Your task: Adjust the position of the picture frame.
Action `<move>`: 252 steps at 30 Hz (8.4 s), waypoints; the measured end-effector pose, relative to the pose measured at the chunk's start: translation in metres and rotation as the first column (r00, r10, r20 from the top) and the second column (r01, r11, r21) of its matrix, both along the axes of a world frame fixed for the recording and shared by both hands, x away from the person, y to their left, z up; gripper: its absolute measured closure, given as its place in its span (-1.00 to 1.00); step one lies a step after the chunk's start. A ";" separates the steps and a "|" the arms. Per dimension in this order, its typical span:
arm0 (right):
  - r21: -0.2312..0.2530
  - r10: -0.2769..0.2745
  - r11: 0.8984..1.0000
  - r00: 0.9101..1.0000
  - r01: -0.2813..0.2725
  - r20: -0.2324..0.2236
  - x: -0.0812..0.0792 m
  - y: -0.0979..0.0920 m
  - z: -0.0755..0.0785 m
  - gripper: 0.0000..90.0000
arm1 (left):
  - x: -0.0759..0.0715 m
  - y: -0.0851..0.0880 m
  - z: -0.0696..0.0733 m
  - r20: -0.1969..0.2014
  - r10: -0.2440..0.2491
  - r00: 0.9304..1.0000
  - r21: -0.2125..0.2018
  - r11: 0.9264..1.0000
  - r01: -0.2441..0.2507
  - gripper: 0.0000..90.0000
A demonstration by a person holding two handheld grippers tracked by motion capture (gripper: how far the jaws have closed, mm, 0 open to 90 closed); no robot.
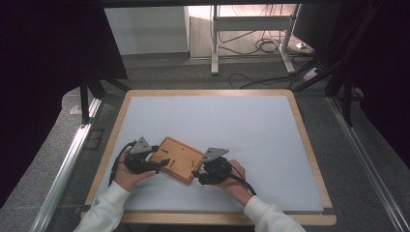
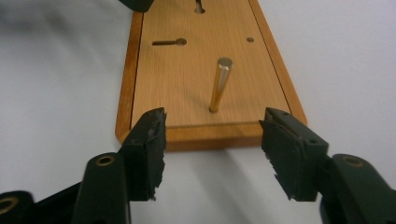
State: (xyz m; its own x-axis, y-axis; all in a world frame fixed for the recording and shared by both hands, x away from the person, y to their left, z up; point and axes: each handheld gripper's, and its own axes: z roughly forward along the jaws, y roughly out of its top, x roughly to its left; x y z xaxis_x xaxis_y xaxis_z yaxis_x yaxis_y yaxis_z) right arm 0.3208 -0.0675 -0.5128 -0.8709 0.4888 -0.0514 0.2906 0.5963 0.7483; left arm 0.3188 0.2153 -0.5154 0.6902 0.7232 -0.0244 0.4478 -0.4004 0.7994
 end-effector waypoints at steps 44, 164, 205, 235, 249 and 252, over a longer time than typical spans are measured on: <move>-0.006 -0.080 0.997 0.997 0.080 0.002 0.020 -0.029 0.001 0.88 | 0.001 0.003 0.001 0.010 0.014 1.000 -0.007 1.000 -0.014 -0.27; 0.076 -0.232 0.970 0.973 0.231 0.007 -0.010 -0.107 0.009 -0.14 | 0.040 -0.051 -0.013 -0.207 -0.272 0.940 0.127 0.945 0.301 1.00; 0.065 -0.209 0.976 0.978 0.209 -0.008 -0.005 -0.106 0.005 0.17 | -0.011 -0.039 0.002 -0.059 -0.127 0.990 0.007 0.992 0.128 0.61; 0.022 -0.152 0.988 0.988 0.151 0.004 0.026 -0.059 -0.001 0.89 | -0.004 -0.029 -0.003 -0.095 -0.052 0.994 -0.049 0.998 0.047 -0.29; 0.047 -0.080 0.996 0.997 0.080 -0.013 0.056 -0.015 -0.005 0.88 | -0.002 -0.023 -0.004 -0.096 -0.034 0.995 -0.053 0.998 0.029 -0.30; 0.064 -0.058 0.996 0.998 0.059 -0.016 0.061 0.001 -0.007 0.88 | -0.002 -0.020 -0.004 -0.097 -0.029 0.995 -0.055 0.998 0.024 -0.30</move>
